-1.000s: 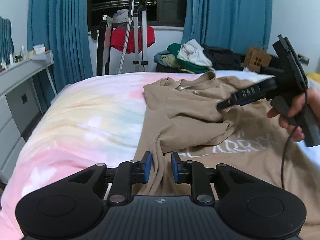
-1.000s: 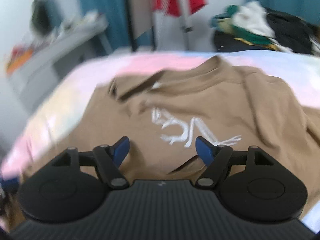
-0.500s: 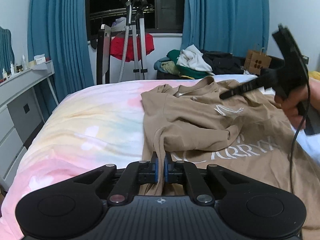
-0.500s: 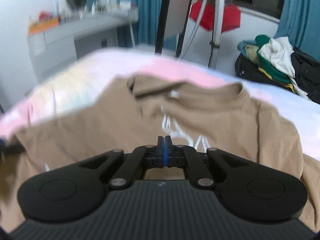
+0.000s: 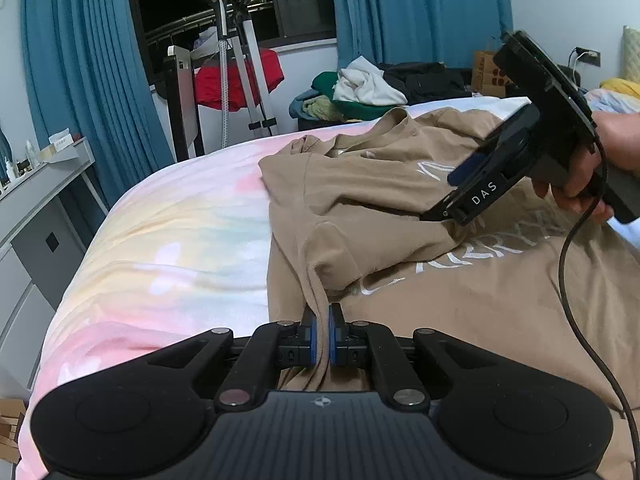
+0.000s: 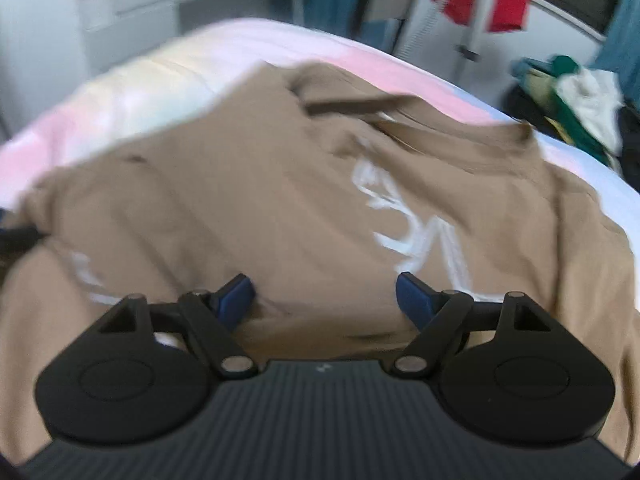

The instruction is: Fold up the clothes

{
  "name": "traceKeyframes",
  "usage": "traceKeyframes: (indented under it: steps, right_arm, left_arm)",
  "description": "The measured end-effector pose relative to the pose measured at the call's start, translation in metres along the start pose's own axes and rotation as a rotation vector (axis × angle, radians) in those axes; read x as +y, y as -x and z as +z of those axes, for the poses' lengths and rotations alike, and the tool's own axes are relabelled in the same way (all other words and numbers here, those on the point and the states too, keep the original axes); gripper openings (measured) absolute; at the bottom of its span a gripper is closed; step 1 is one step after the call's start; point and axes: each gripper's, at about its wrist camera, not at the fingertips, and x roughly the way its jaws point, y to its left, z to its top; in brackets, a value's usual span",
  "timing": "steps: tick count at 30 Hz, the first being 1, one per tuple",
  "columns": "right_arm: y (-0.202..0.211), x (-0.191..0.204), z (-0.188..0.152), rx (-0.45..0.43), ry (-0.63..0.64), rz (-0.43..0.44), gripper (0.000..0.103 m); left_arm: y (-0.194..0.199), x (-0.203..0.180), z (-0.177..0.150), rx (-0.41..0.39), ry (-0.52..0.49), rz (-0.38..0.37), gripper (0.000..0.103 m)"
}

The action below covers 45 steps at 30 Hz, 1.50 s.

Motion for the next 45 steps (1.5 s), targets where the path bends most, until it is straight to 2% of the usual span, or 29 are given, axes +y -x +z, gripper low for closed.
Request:
traceKeyframes:
  steps: [1, 2, 3, 4, 9, 13, 15, 20, 24, 25, 26, 28, 29, 30, 32, 38, 42, 45]
  right_arm:
    - [0.001, -0.003, -0.001, -0.003, -0.015, 0.024, 0.052]
    - [0.003, -0.004, -0.002, -0.014, -0.023, 0.025, 0.022]
    - [0.007, -0.004, -0.001, -0.033, -0.027, 0.004, 0.010]
    - [0.011, -0.005, 0.000, -0.055, -0.033, -0.016, 0.006]
    - [0.035, -0.033, 0.016, -0.203, -0.198, -0.002, 0.005]
    - [0.034, -0.056, 0.029, -0.274, -0.379, -0.030, 0.005]
    - [0.024, -0.065, 0.030, -0.275, -0.450, -0.065, 0.005]
    - [-0.020, -0.077, 0.020, -0.196, -0.565, -0.118, 0.006]
    - [-0.021, -0.078, 0.006, -0.207, -0.667, -0.097, 0.011]
    - [-0.015, -0.078, 0.004, -0.203, -0.700, -0.094, 0.018]
    - [-0.006, -0.077, 0.001, -0.211, -0.730, -0.088, 0.036]
    - [0.020, -0.070, -0.007, -0.250, -0.748, -0.095, 0.058]
    - [0.038, -0.062, -0.013, -0.282, -0.749, -0.092, 0.062]
    - [0.057, -0.053, -0.021, -0.317, -0.748, -0.086, 0.062]
    - [0.097, -0.034, -0.039, -0.376, -0.747, -0.073, 0.062]
    - [0.192, 0.031, -0.108, -0.395, -0.753, -0.043, 0.063]
    - [0.226, 0.064, -0.155, -0.414, -0.744, -0.070, 0.063]
    - [0.238, 0.067, -0.175, -0.425, -0.794, -0.052, 0.063]
  left_arm:
    - [0.000, 0.000, 0.000, -0.003, 0.000, 0.002, 0.006]
    - [0.001, 0.000, 0.000, -0.007, 0.000, 0.004, 0.006]
    - [0.001, 0.000, 0.000, -0.010, 0.000, 0.006, 0.005]
    - [0.001, 0.001, 0.001, -0.013, 0.005, 0.007, 0.005]
    - [0.010, 0.004, 0.005, -0.072, 0.047, 0.014, 0.005]
    - [0.018, 0.007, 0.010, -0.127, 0.110, -0.039, 0.005]
    - [0.016, 0.006, 0.009, -0.128, 0.132, -0.057, 0.005]
    - [0.002, -0.008, 0.006, -0.084, 0.106, -0.068, 0.006]
    - [-0.011, -0.012, 0.004, -0.036, 0.119, -0.070, 0.008]
    - [-0.012, -0.010, 0.004, -0.033, 0.133, -0.075, 0.009]
    - [-0.012, -0.009, 0.005, -0.031, 0.147, -0.080, 0.014]
    - [-0.011, -0.004, 0.006, -0.028, 0.179, -0.088, 0.023]
    - [-0.010, -0.002, 0.006, -0.025, 0.194, -0.085, 0.034]
    - [-0.009, -0.001, 0.006, -0.025, 0.211, -0.080, 0.047]
    - [-0.007, 0.003, 0.005, -0.029, 0.250, -0.075, 0.060]
    - [0.009, 0.018, 0.002, -0.031, 0.338, -0.070, 0.065]
    - [0.044, 0.032, -0.007, -0.005, 0.427, -0.079, 0.070]
    - [0.073, 0.044, -0.014, 0.023, 0.504, -0.093, 0.075]
